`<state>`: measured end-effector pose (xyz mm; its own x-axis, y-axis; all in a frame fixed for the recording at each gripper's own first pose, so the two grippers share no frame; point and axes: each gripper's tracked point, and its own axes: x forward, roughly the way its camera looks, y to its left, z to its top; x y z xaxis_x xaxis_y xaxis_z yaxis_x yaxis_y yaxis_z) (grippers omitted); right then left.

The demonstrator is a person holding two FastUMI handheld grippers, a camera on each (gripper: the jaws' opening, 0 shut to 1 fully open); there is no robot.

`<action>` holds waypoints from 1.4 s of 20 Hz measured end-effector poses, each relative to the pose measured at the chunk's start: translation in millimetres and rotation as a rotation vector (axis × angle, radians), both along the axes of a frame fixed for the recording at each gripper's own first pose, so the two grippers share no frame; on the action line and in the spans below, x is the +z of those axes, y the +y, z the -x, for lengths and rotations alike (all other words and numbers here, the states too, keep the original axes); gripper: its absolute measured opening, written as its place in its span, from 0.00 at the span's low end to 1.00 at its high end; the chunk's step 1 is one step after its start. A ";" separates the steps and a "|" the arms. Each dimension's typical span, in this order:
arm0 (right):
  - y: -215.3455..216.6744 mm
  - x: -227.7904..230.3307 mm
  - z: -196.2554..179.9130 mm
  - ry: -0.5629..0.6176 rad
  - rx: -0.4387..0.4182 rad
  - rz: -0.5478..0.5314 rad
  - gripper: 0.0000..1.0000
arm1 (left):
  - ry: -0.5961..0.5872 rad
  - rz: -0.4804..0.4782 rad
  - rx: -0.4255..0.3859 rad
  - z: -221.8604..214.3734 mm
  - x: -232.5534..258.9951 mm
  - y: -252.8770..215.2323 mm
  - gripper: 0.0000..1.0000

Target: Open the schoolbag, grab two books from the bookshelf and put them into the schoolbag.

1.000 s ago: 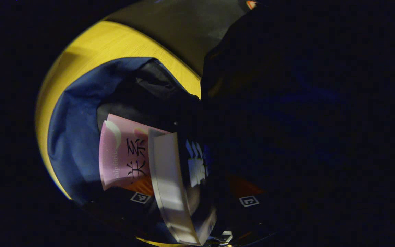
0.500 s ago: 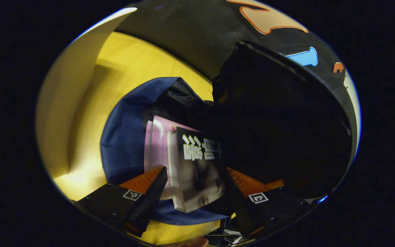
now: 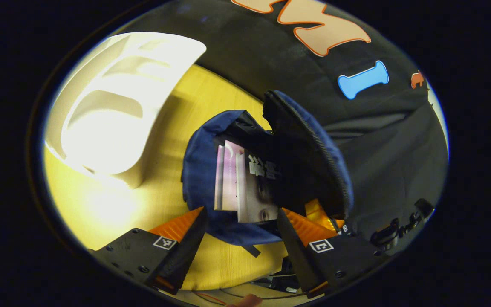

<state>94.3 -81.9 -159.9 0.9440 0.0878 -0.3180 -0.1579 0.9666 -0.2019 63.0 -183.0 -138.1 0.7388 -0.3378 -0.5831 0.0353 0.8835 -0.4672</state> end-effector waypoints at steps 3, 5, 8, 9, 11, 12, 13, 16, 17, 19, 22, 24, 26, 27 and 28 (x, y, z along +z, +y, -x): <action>9.0 -28.2 8.2 0.079 0.027 -0.029 0.22 | -0.019 -0.017 0.054 17.3 10.1 20.2 0.96; 14.9 -43.2 16.4 0.131 0.041 -0.068 0.35 | -0.031 -0.028 0.089 27.5 16.6 33.6 0.96; 20.6 -50.6 30.5 0.159 0.056 -0.100 0.55 | -0.050 -0.031 0.141 37.3 28.9 50.2 0.96; 21.0 -50.7 34.2 0.159 0.064 -0.101 0.61 | -0.057 -0.031 0.155 40.2 33.4 54.1 0.96; 22.6 -53.4 38.1 0.165 0.063 -0.091 0.73 | -0.069 -0.028 0.177 44.4 37.5 61.3 0.96; 21.7 -54.3 44.6 0.171 0.065 -0.084 0.80 | -0.074 -0.030 0.187 49.0 39.2 64.8 0.96; 19.4 -53.5 54.4 0.171 0.066 -0.078 0.87 | -0.081 -0.035 0.198 53.3 42.2 68.3 0.96; 16.0 -49.2 74.2 0.178 0.065 -0.072 0.99 | -0.102 -0.052 0.227 62.9 50.8 75.6 0.96; 13.0 -46.7 80.4 0.176 0.061 -0.075 1.00 | -0.105 -0.061 0.231 68.1 54.2 75.6 0.96; 5.2 -38.1 89.2 0.164 0.049 -0.081 0.94 | -0.139 -0.097 0.239 75.0 65.5 75.1 0.96; -6.6 -1.8 95.9 0.095 0.026 -0.110 0.97 | -0.207 -0.201 0.243 81.3 87.7 75.2 0.95; -10.0 27.8 94.9 0.029 0.022 -0.137 0.97 | -0.263 -0.309 0.253 80.9 107.9 79.3 0.95; -14.7 57.8 89.2 -0.036 0.020 -0.148 0.99 | -0.319 -0.409 0.255 81.2 129.5 77.1 0.95; -16.3 74.8 85.5 -0.073 0.025 -0.149 0.94 | -0.338 -0.449 0.252 83.8 138.3 74.9 0.95; -16.3 88.7 82.5 -0.104 0.031 -0.150 0.99 | -0.347 -0.477 0.241 85.5 143.4 70.8 0.95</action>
<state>11.8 -98.3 -71.2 0.9672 0.1565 -0.2000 -0.1740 0.9820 -0.0729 -22.5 -112.2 5.2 0.9347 0.0990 -0.3412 -0.1116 0.9936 -0.0174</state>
